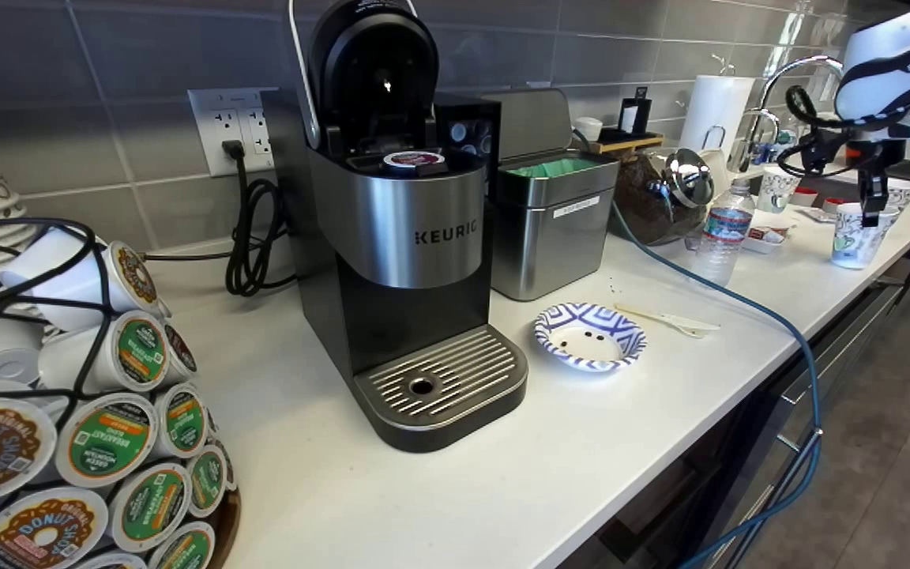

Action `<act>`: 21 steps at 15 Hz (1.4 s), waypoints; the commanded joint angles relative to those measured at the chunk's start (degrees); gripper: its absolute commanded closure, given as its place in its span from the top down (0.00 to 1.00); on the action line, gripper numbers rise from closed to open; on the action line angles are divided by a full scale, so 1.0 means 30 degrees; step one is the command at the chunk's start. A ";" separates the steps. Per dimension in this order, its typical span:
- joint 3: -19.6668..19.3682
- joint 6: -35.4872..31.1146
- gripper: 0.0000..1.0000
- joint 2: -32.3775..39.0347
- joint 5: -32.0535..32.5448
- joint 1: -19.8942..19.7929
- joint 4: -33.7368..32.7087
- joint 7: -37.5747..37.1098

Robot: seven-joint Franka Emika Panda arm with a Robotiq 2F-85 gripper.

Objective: Move the cup to the right

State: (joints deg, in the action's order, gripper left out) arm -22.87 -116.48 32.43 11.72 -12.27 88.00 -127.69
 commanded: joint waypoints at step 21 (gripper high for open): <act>0.0696 -0.1588 0.51 0.0070 -0.0973 -0.0379 -0.0389 -0.0158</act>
State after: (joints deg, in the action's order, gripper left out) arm -20.78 -119.60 32.51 8.20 -13.43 86.49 -127.63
